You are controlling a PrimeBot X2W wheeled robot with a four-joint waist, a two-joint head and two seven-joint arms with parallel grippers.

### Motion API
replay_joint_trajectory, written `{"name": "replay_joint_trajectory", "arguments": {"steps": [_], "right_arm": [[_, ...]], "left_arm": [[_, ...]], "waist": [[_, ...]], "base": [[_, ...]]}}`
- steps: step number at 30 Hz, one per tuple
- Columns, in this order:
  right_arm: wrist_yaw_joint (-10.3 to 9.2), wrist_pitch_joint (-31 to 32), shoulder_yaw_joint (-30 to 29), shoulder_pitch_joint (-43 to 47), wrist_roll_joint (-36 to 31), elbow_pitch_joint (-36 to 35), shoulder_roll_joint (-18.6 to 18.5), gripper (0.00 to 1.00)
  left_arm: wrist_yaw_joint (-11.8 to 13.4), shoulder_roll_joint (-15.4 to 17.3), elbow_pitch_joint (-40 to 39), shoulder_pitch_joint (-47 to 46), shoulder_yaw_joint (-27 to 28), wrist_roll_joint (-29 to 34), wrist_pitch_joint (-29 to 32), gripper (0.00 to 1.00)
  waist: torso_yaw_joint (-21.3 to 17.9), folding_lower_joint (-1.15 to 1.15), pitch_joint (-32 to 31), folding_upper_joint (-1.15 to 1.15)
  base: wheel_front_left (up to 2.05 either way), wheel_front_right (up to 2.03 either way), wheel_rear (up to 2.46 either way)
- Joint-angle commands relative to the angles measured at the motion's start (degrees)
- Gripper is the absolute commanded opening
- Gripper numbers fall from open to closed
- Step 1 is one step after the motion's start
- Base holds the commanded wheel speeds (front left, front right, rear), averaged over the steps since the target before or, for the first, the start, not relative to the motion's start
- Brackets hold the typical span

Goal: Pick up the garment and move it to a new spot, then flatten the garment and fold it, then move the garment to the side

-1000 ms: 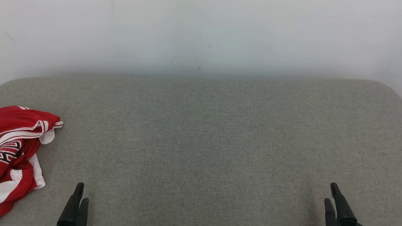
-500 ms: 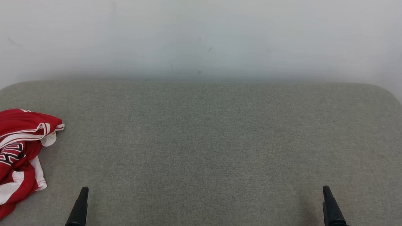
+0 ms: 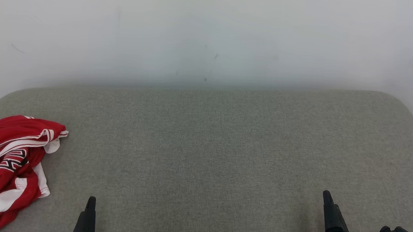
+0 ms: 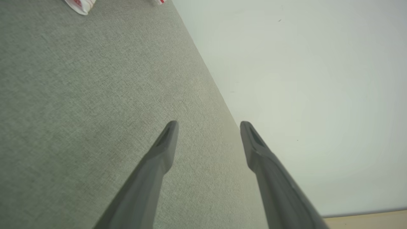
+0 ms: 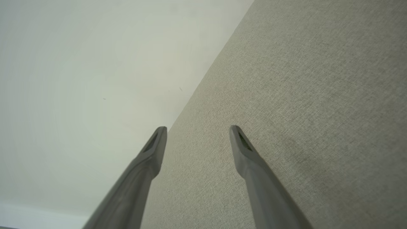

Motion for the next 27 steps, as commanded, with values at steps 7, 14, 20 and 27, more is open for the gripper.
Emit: {"name": "replay_joint_trajectory", "arguments": {"steps": [7,14,20,27], "right_arm": [[-0.05,-1.7,0.9,-1.0,-8.5,0.1,-0.2,1.00],[-0.06,-2.9,1.9,-1.1,-14.6,1.0,-0.2,1.00],[-0.07,-3.9,2.3,-1.4,-19.2,1.6,-0.2,1.00],[-0.08,-5.0,3.2,-2.0,-23.3,2.5,-0.2,1.00]], "left_arm": [[1.0,0.4,-1.5,0.6,-1.0,8.8,-1.6,1.00],[1.6,0.5,-2.5,1.1,-1.4,16.0,-2.8,1.00],[1.9,0.5,-2.9,1.3,-1.8,21.5,-3.9,1.00],[2.8,0.5,-3.3,1.5,-2.1,27.3,-4.9,1.00]], "waist": [[0.0,0.00,-0.5,0.00],[0.0,0.00,-0.9,0.00],[0.0,0.00,-1.1,0.00],[0.0,0.00,-1.4,0.00]], "base": [[0.00,0.00,0.00],[0.00,0.00,0.00],[0.00,0.00,0.00],[0.00,0.00,0.00]]}}
